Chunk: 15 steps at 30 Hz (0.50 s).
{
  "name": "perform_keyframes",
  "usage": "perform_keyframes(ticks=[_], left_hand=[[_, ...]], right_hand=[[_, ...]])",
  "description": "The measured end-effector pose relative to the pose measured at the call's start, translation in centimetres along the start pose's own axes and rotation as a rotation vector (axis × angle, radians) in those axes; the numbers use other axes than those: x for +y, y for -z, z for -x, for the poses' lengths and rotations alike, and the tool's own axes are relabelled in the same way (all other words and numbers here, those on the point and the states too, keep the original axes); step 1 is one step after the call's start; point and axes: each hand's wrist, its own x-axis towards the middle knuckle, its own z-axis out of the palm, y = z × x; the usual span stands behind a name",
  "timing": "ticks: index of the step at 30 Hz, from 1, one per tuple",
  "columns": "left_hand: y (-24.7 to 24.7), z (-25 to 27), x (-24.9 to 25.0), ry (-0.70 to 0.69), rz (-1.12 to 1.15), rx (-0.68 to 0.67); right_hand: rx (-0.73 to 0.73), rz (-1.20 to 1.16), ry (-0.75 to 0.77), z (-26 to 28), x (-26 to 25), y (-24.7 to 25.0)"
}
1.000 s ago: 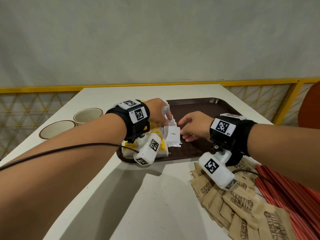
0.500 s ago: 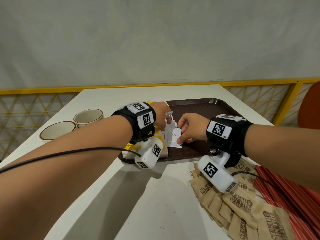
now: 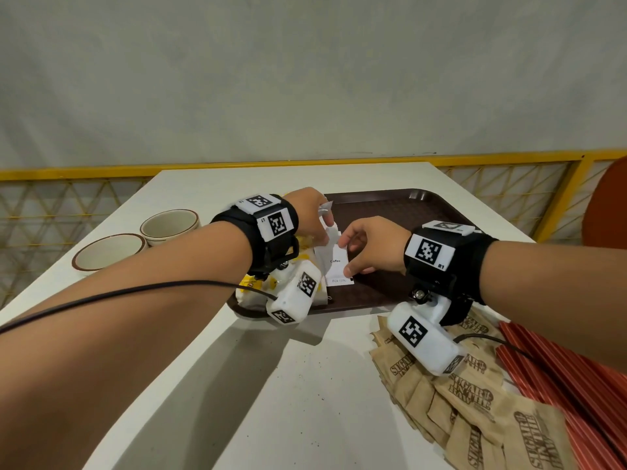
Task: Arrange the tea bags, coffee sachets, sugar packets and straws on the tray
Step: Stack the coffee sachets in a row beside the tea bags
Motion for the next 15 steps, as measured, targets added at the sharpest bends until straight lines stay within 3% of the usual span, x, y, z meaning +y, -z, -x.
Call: perform_keyframes(ticks=[4, 8, 12, 15], left_hand=[[1.0, 0.7, -0.7, 0.027, 0.123, 0.084], [1.5, 1.9, -1.4, 0.112, 0.327, 0.077], [1.5, 2.6, -1.7, 0.23, 0.487, 0.077], [1.5, 3.0, -1.5, 0.239, 0.464, 0.059]], right_hand=[[0.005, -0.125, -0.044, 0.1, 0.1, 0.3], [0.082, -0.292, -0.104, 0.0, 0.3, -0.3], [0.056, -0.293, -0.115, -0.3, -0.1, -1.4], [0.036, -0.243, -0.105, -0.9, -0.4, -1.7]])
